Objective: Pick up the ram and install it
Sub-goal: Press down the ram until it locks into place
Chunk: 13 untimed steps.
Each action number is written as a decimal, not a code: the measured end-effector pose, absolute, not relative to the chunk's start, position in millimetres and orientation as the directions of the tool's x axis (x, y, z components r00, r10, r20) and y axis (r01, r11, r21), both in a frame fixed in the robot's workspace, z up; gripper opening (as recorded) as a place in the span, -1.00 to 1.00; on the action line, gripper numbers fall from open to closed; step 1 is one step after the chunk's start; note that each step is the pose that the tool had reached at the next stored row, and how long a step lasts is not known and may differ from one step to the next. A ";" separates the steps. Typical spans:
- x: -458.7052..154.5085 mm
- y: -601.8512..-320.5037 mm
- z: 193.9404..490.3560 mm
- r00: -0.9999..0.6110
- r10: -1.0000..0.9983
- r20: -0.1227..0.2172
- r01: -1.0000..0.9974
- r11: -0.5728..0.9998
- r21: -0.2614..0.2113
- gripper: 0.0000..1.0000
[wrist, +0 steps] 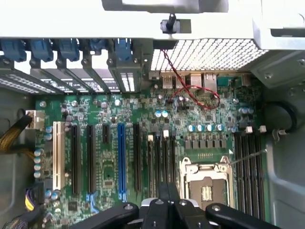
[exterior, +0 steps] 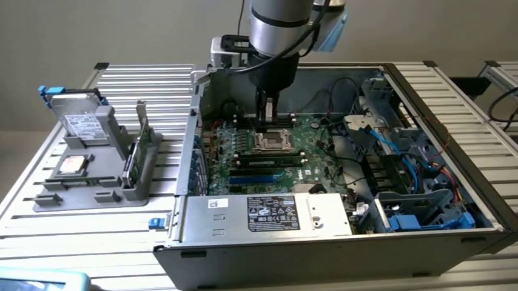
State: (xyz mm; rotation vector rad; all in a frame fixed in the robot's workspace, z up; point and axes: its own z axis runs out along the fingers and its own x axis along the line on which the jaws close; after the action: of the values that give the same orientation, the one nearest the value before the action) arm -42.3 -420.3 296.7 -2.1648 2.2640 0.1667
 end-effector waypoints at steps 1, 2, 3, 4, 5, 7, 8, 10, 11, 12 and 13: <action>-40.2 -420.6 297.9 -0.047 -0.996 -0.079 -0.996 0.041 0.073 -0.79; -38.2 -420.9 299.0 -0.046 -0.996 -0.080 -0.996 0.040 0.074 -0.79; -36.2 -421.3 300.2 -0.045 -0.996 -0.083 -0.997 0.039 0.074 -0.79; -34.9 -422.2 302.2 -0.044 -0.995 -0.088 -0.997 0.038 0.074 -0.79; -33.6 -422.7 305.2 -0.043 -0.995 -0.092 -0.997 0.037 0.074 -0.79; -30.8 -423.0 311.4 -0.042 -0.994 -0.096 -0.997 0.035 0.074 -0.79; -29.9 -423.0 312.8 -0.042 -0.995 -0.096 -0.997 0.035 0.073 -0.79; -30.0 -423.0 312.7 -0.042 -0.994 -0.096 -0.997 0.035 0.073 -0.79; -30.0 -423.0 312.7 -0.042 -0.994 -0.096 -0.997 0.035 0.073 -0.79; -29.9 -423.0 312.7 -0.042 -0.994 -0.096 -0.997 0.035 0.073 -0.79; -29.9 -423.0 312.8 -0.042 -0.994 -0.096 -0.997 0.035 0.073 -0.79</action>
State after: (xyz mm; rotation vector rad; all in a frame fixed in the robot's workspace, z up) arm -29.9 -423.0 312.8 -2.1613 2.2459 0.1862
